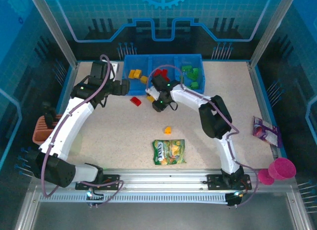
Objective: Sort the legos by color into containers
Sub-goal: Place the lego in the container, then pick up the lego from the center of the table.
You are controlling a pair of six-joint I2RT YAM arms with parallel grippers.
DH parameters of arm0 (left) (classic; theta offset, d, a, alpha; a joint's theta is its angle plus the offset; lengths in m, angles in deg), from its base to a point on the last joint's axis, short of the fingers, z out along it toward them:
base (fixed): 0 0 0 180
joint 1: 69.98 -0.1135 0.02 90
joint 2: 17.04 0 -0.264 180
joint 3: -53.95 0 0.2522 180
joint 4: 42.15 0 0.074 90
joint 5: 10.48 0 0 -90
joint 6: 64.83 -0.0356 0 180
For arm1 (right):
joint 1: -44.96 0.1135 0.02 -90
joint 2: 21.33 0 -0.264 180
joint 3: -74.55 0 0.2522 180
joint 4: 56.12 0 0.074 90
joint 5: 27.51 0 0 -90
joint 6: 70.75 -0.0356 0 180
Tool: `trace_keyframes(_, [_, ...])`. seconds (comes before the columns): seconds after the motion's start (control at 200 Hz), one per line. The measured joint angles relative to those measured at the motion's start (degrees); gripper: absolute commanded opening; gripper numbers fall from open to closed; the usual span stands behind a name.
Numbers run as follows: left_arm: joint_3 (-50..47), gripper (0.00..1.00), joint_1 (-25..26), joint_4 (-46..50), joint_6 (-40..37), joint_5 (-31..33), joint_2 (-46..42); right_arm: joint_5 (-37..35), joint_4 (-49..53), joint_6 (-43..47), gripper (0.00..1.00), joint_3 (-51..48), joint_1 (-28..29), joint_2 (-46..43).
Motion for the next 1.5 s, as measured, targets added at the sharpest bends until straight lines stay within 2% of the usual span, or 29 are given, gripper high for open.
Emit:
trace_keyframes(0.115, [-0.1,0.93,-0.5,0.0,0.0,-0.4,0.0,-0.4,-3.7,-1.7,0.26,1.2,-3.5,-4.0])
trace_keyframes(0.23, [-0.1,0.93,-0.9,-0.4,0.0,-0.8,-0.1,-1.3,-6.7,-3.2,0.26,5.9,-6.8,-3.5])
trace_keyframes(0.355, [-0.1,0.93,-1.0,-0.4,0.0,-0.9,-0.1,-1.9,-8.6,-3.8,0.26,13.8,-8.8,1.0])
trace_keyframes(0.555, [-0.1,0.93,-1.3,-0.4,0.0,-1.5,-0.1,-3.2,-10.5,-4.2,0.28,21.8,-8.6,9.8])
trace_keyframes(0.701, [-0.5,0.93,-1.3,-0.8,0.1,-2.0,-0.2,-3.4,-11.3,-4.3,0.36,23.4,-8.6,14.3])
trace_keyframes(0.796, [-0.5,0.93,-1.3,-0.8,0.1,-2.9,-0.2,-3.4,-11.4,-4.8,0.46,24.6,-8.7,16.1])
trace_keyframes(0.911, [-0.5,0.93,-1.4,-0.8,0.3,-3.5,-0.2,-3.4,-12.3,-5.8,0.54,24.6,-8.8,16.3])
trace_keyframes(1.066, [-0.5,0.93,-1.4,-0.9,0.3,-3.9,-0.5,-3.4,-14.8,-5.8,0.55,20.6,-8.7,13.9])
trace_keyframes(1.276, [-0.6,0.93,-1.4,-1.1,0.3,-4.2,-0.8,-3.4,-13.5,-6.4,0.56,15.1,-6.2,6.4])
trace_keyframes(1.501, [-1.9,0.95,-1.9,-2.5,0.3,-4.5,-2.3,0.2,-11.1,-11.8,0.59,11.9,2.9,0.2])
